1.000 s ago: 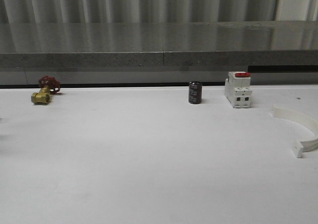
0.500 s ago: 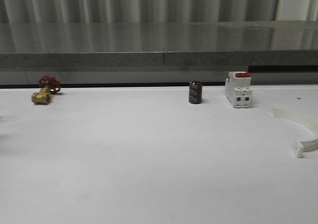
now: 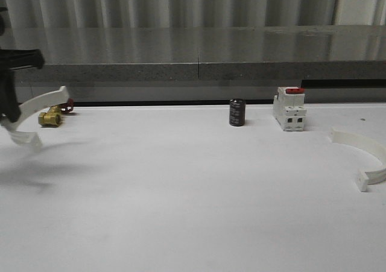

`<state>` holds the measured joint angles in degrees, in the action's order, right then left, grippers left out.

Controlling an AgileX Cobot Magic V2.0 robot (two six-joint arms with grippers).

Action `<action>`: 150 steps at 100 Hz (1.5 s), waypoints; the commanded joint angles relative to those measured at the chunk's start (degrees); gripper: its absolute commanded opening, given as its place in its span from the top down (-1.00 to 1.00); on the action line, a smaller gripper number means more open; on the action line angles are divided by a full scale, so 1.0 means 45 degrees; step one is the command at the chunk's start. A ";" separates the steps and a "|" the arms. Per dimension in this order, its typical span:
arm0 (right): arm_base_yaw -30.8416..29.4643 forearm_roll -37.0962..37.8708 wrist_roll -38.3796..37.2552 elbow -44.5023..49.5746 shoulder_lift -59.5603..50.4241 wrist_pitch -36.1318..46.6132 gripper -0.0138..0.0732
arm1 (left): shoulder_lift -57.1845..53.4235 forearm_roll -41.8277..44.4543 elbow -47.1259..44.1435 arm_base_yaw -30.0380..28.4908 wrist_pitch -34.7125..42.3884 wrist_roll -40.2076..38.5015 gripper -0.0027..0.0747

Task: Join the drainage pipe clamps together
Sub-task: 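Grasp the white clamp half with the left gripper and lift it, then set the clamp half down mid-table and open the left gripper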

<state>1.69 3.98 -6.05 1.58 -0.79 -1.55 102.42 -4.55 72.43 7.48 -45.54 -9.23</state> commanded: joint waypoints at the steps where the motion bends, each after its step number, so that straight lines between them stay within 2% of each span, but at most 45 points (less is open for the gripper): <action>1: -0.0047 0.0021 0.0034 -0.0216 -0.0202 0.0975 0.69 | -0.0613 -0.0308 0.0344 0.0912 0.0857 -0.1071 0.99; 21: -0.0047 0.0021 0.0034 -0.0216 -0.0202 0.0975 0.69 | 0.0056 -0.1543 0.0370 0.2185 0.1407 -0.1403 0.99; 32: -0.0047 0.0021 0.0034 -0.0216 -0.0202 0.0975 0.69 | 0.0705 -0.1533 0.0370 0.2774 0.1501 -0.1403 0.99; 65: -0.0047 0.0021 0.0034 -0.0216 -0.0202 0.0975 0.69 | 0.1386 -0.1756 0.0388 0.3044 0.1712 -0.1403 0.97; 76: -0.0047 0.0021 0.0034 -0.0216 -0.0202 0.0975 0.69 | 0.1386 -0.1756 0.0388 0.3044 0.1671 -0.1283 0.77; 94: -0.0047 0.0021 0.0034 -0.0216 -0.0202 0.0975 0.69 | 0.1386 -0.1756 0.0388 0.3044 0.1720 -0.1263 0.19; 101: -0.0047 0.0021 0.0034 -0.0216 -0.0202 0.0975 0.69 | 0.1386 -0.1785 0.0388 0.3044 0.1720 -0.1263 0.10; 116: -0.0047 0.0021 0.0034 -0.0216 -0.0202 0.0975 0.69 | 0.1155 -0.1810 0.0388 0.3044 0.1731 -0.1263 0.11; 131: -0.0047 0.0021 0.0034 -0.0216 -0.0202 0.0975 0.69 | 0.0338 -0.1243 0.0388 0.3044 0.1841 -0.1263 0.23; 140: -0.0047 0.0021 0.0034 -0.0216 -0.0202 0.0975 0.69 | -0.0272 -0.0703 0.0388 0.3044 0.1869 -0.1263 0.42; 150: -0.0047 0.0021 0.0034 -0.0216 -0.0202 0.0975 0.69 | -0.1069 -0.0150 0.0388 0.3016 0.1718 -0.1263 0.78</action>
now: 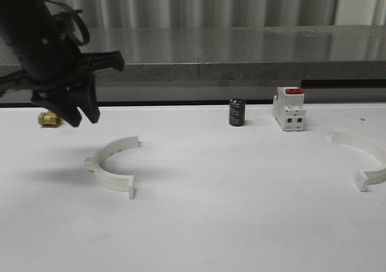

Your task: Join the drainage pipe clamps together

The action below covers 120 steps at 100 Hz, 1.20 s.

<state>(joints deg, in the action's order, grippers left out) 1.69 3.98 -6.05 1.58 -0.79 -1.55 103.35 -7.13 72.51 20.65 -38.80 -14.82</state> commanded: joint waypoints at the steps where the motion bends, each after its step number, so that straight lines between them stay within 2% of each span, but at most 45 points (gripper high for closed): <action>1: -0.0047 0.0021 0.0034 -0.0216 -0.0202 0.0975 0.69 | -0.1330 0.0481 0.0370 0.0088 0.0213 -0.0020 0.80; 7: -0.0047 0.0021 0.0034 -0.0216 -0.0202 0.0975 0.69 | -0.1797 0.1059 0.0370 0.0062 0.0091 -0.0020 0.99; 26: -0.0047 0.0021 0.0034 -0.0216 -0.0202 0.0975 0.69 | -0.3108 0.1465 0.0024 -0.0719 -0.0242 0.0171 0.99; 53: -0.0047 0.0021 0.0034 -0.0216 -0.0202 0.0975 0.69 | -0.5297 0.1249 -0.1976 -0.2482 0.0031 0.2237 0.99; 68: -0.0047 0.0021 0.0034 -0.0216 -0.0202 0.1001 0.69 | -0.6958 0.0678 -0.3501 -0.3069 0.1340 0.3114 0.99; 105: -0.0047 0.0021 0.0034 -0.0216 -0.0202 0.1634 0.69 | -1.1567 0.0728 -0.7787 -0.3176 0.5120 0.3113 0.99; 120: -0.0047 0.0021 0.0034 -0.0247 -0.0202 0.2043 0.69 | -1.3597 0.0728 -0.9405 -0.3176 0.6036 0.3113 0.99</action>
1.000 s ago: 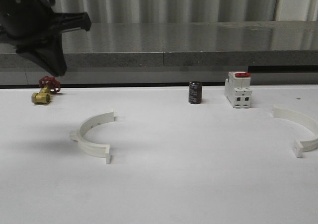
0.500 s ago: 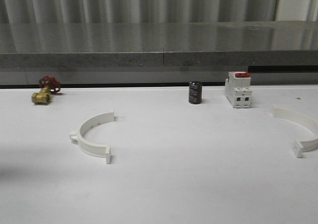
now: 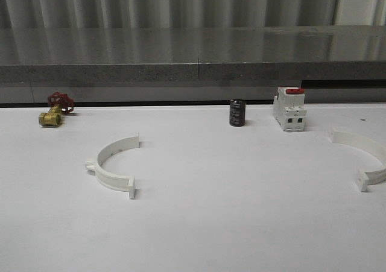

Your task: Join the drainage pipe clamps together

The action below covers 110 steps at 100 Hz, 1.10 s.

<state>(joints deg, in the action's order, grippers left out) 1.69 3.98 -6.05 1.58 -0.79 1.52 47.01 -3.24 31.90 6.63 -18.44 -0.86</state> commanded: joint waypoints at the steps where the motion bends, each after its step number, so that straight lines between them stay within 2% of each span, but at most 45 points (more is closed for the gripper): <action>1: -0.0047 0.0021 0.0034 -0.0279 -0.0202 0.1373 0.69 | -0.1172 -0.0138 -0.0447 -0.0060 0.1539 0.0012 0.99; 12: -0.0047 0.0451 0.0034 -0.0922 -0.0099 0.0840 0.69 | -0.2616 -0.0138 -0.1262 -0.0060 0.1471 0.0012 0.99; 29: -0.0047 0.0857 0.0034 -0.3026 0.1140 -0.1933 0.69 | -0.4382 -0.0165 -0.1833 -0.0060 0.0728 0.0012 0.99; 53: -0.0047 0.0845 0.0034 -0.6334 0.5284 -0.6368 0.69 | -0.6080 -0.0165 -0.1833 -0.0060 -0.0590 0.0012 0.99; 72: -0.0047 0.0753 0.0034 -0.8627 0.8922 -0.7827 0.68 | -0.6486 -0.0112 -0.1833 -0.0060 -0.0772 0.0012 0.99; 82: -0.0036 0.0195 0.0034 -0.9937 1.0713 -0.8666 0.46 | -0.6486 -0.0081 -0.1833 -0.0060 -0.0772 0.0012 0.99; 94: -0.0036 -0.0517 0.0034 -1.1129 1.2863 -0.9106 -0.09 | -0.6486 -0.0081 -0.1833 -0.0060 -0.0772 0.0012 0.99; 101: -0.0036 -0.0730 0.0034 -1.1710 1.4024 -0.9428 -0.33 | -0.6486 -0.0081 -0.1833 -0.0060 -0.0772 0.0012 0.99; 110: -0.0047 -0.0884 -0.0024 -1.2428 1.5470 -1.0206 -0.36 | -0.6486 -0.0081 -0.1833 -0.0060 -0.0772 0.0012 0.99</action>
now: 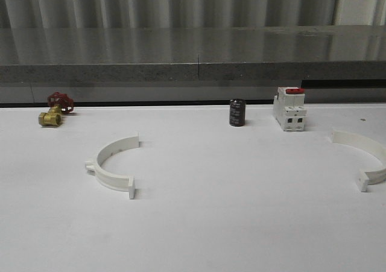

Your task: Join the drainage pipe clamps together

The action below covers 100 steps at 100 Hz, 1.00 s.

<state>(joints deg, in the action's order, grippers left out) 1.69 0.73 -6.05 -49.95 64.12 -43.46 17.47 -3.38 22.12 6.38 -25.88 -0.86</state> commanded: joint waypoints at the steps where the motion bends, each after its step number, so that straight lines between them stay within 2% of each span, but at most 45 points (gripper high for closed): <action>1: -0.0047 -0.0231 -0.0026 -0.1102 0.1157 -0.0278 -0.36 | 0.0078 -0.0050 0.0340 -0.0005 0.0881 0.0012 0.99; 13: -0.0047 -0.0231 -0.0519 -0.2062 0.2978 -0.1161 -0.36 | 0.0078 -0.0050 0.0340 -0.0005 0.0881 0.0012 0.99; 41: -0.0589 -0.0425 -0.1157 -0.3854 0.6069 -0.1567 -0.36 | 0.0078 -0.0050 0.0340 -0.0005 0.0881 0.0012 0.99; 54: -0.0940 -0.0835 -0.1157 -0.4425 0.7167 -0.1583 -0.36 | 0.0078 -0.0050 0.0340 -0.0005 0.0881 0.0012 0.99; 100: -0.0946 -0.0893 -0.1146 -0.6130 1.0048 -0.1315 -0.36 | 0.0078 -0.0050 0.0340 -0.0005 0.0881 0.0012 0.99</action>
<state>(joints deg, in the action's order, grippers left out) -2.25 -3.05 -11.14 -74.80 110.23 -50.28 17.47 -3.38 22.12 6.38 -25.97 -0.86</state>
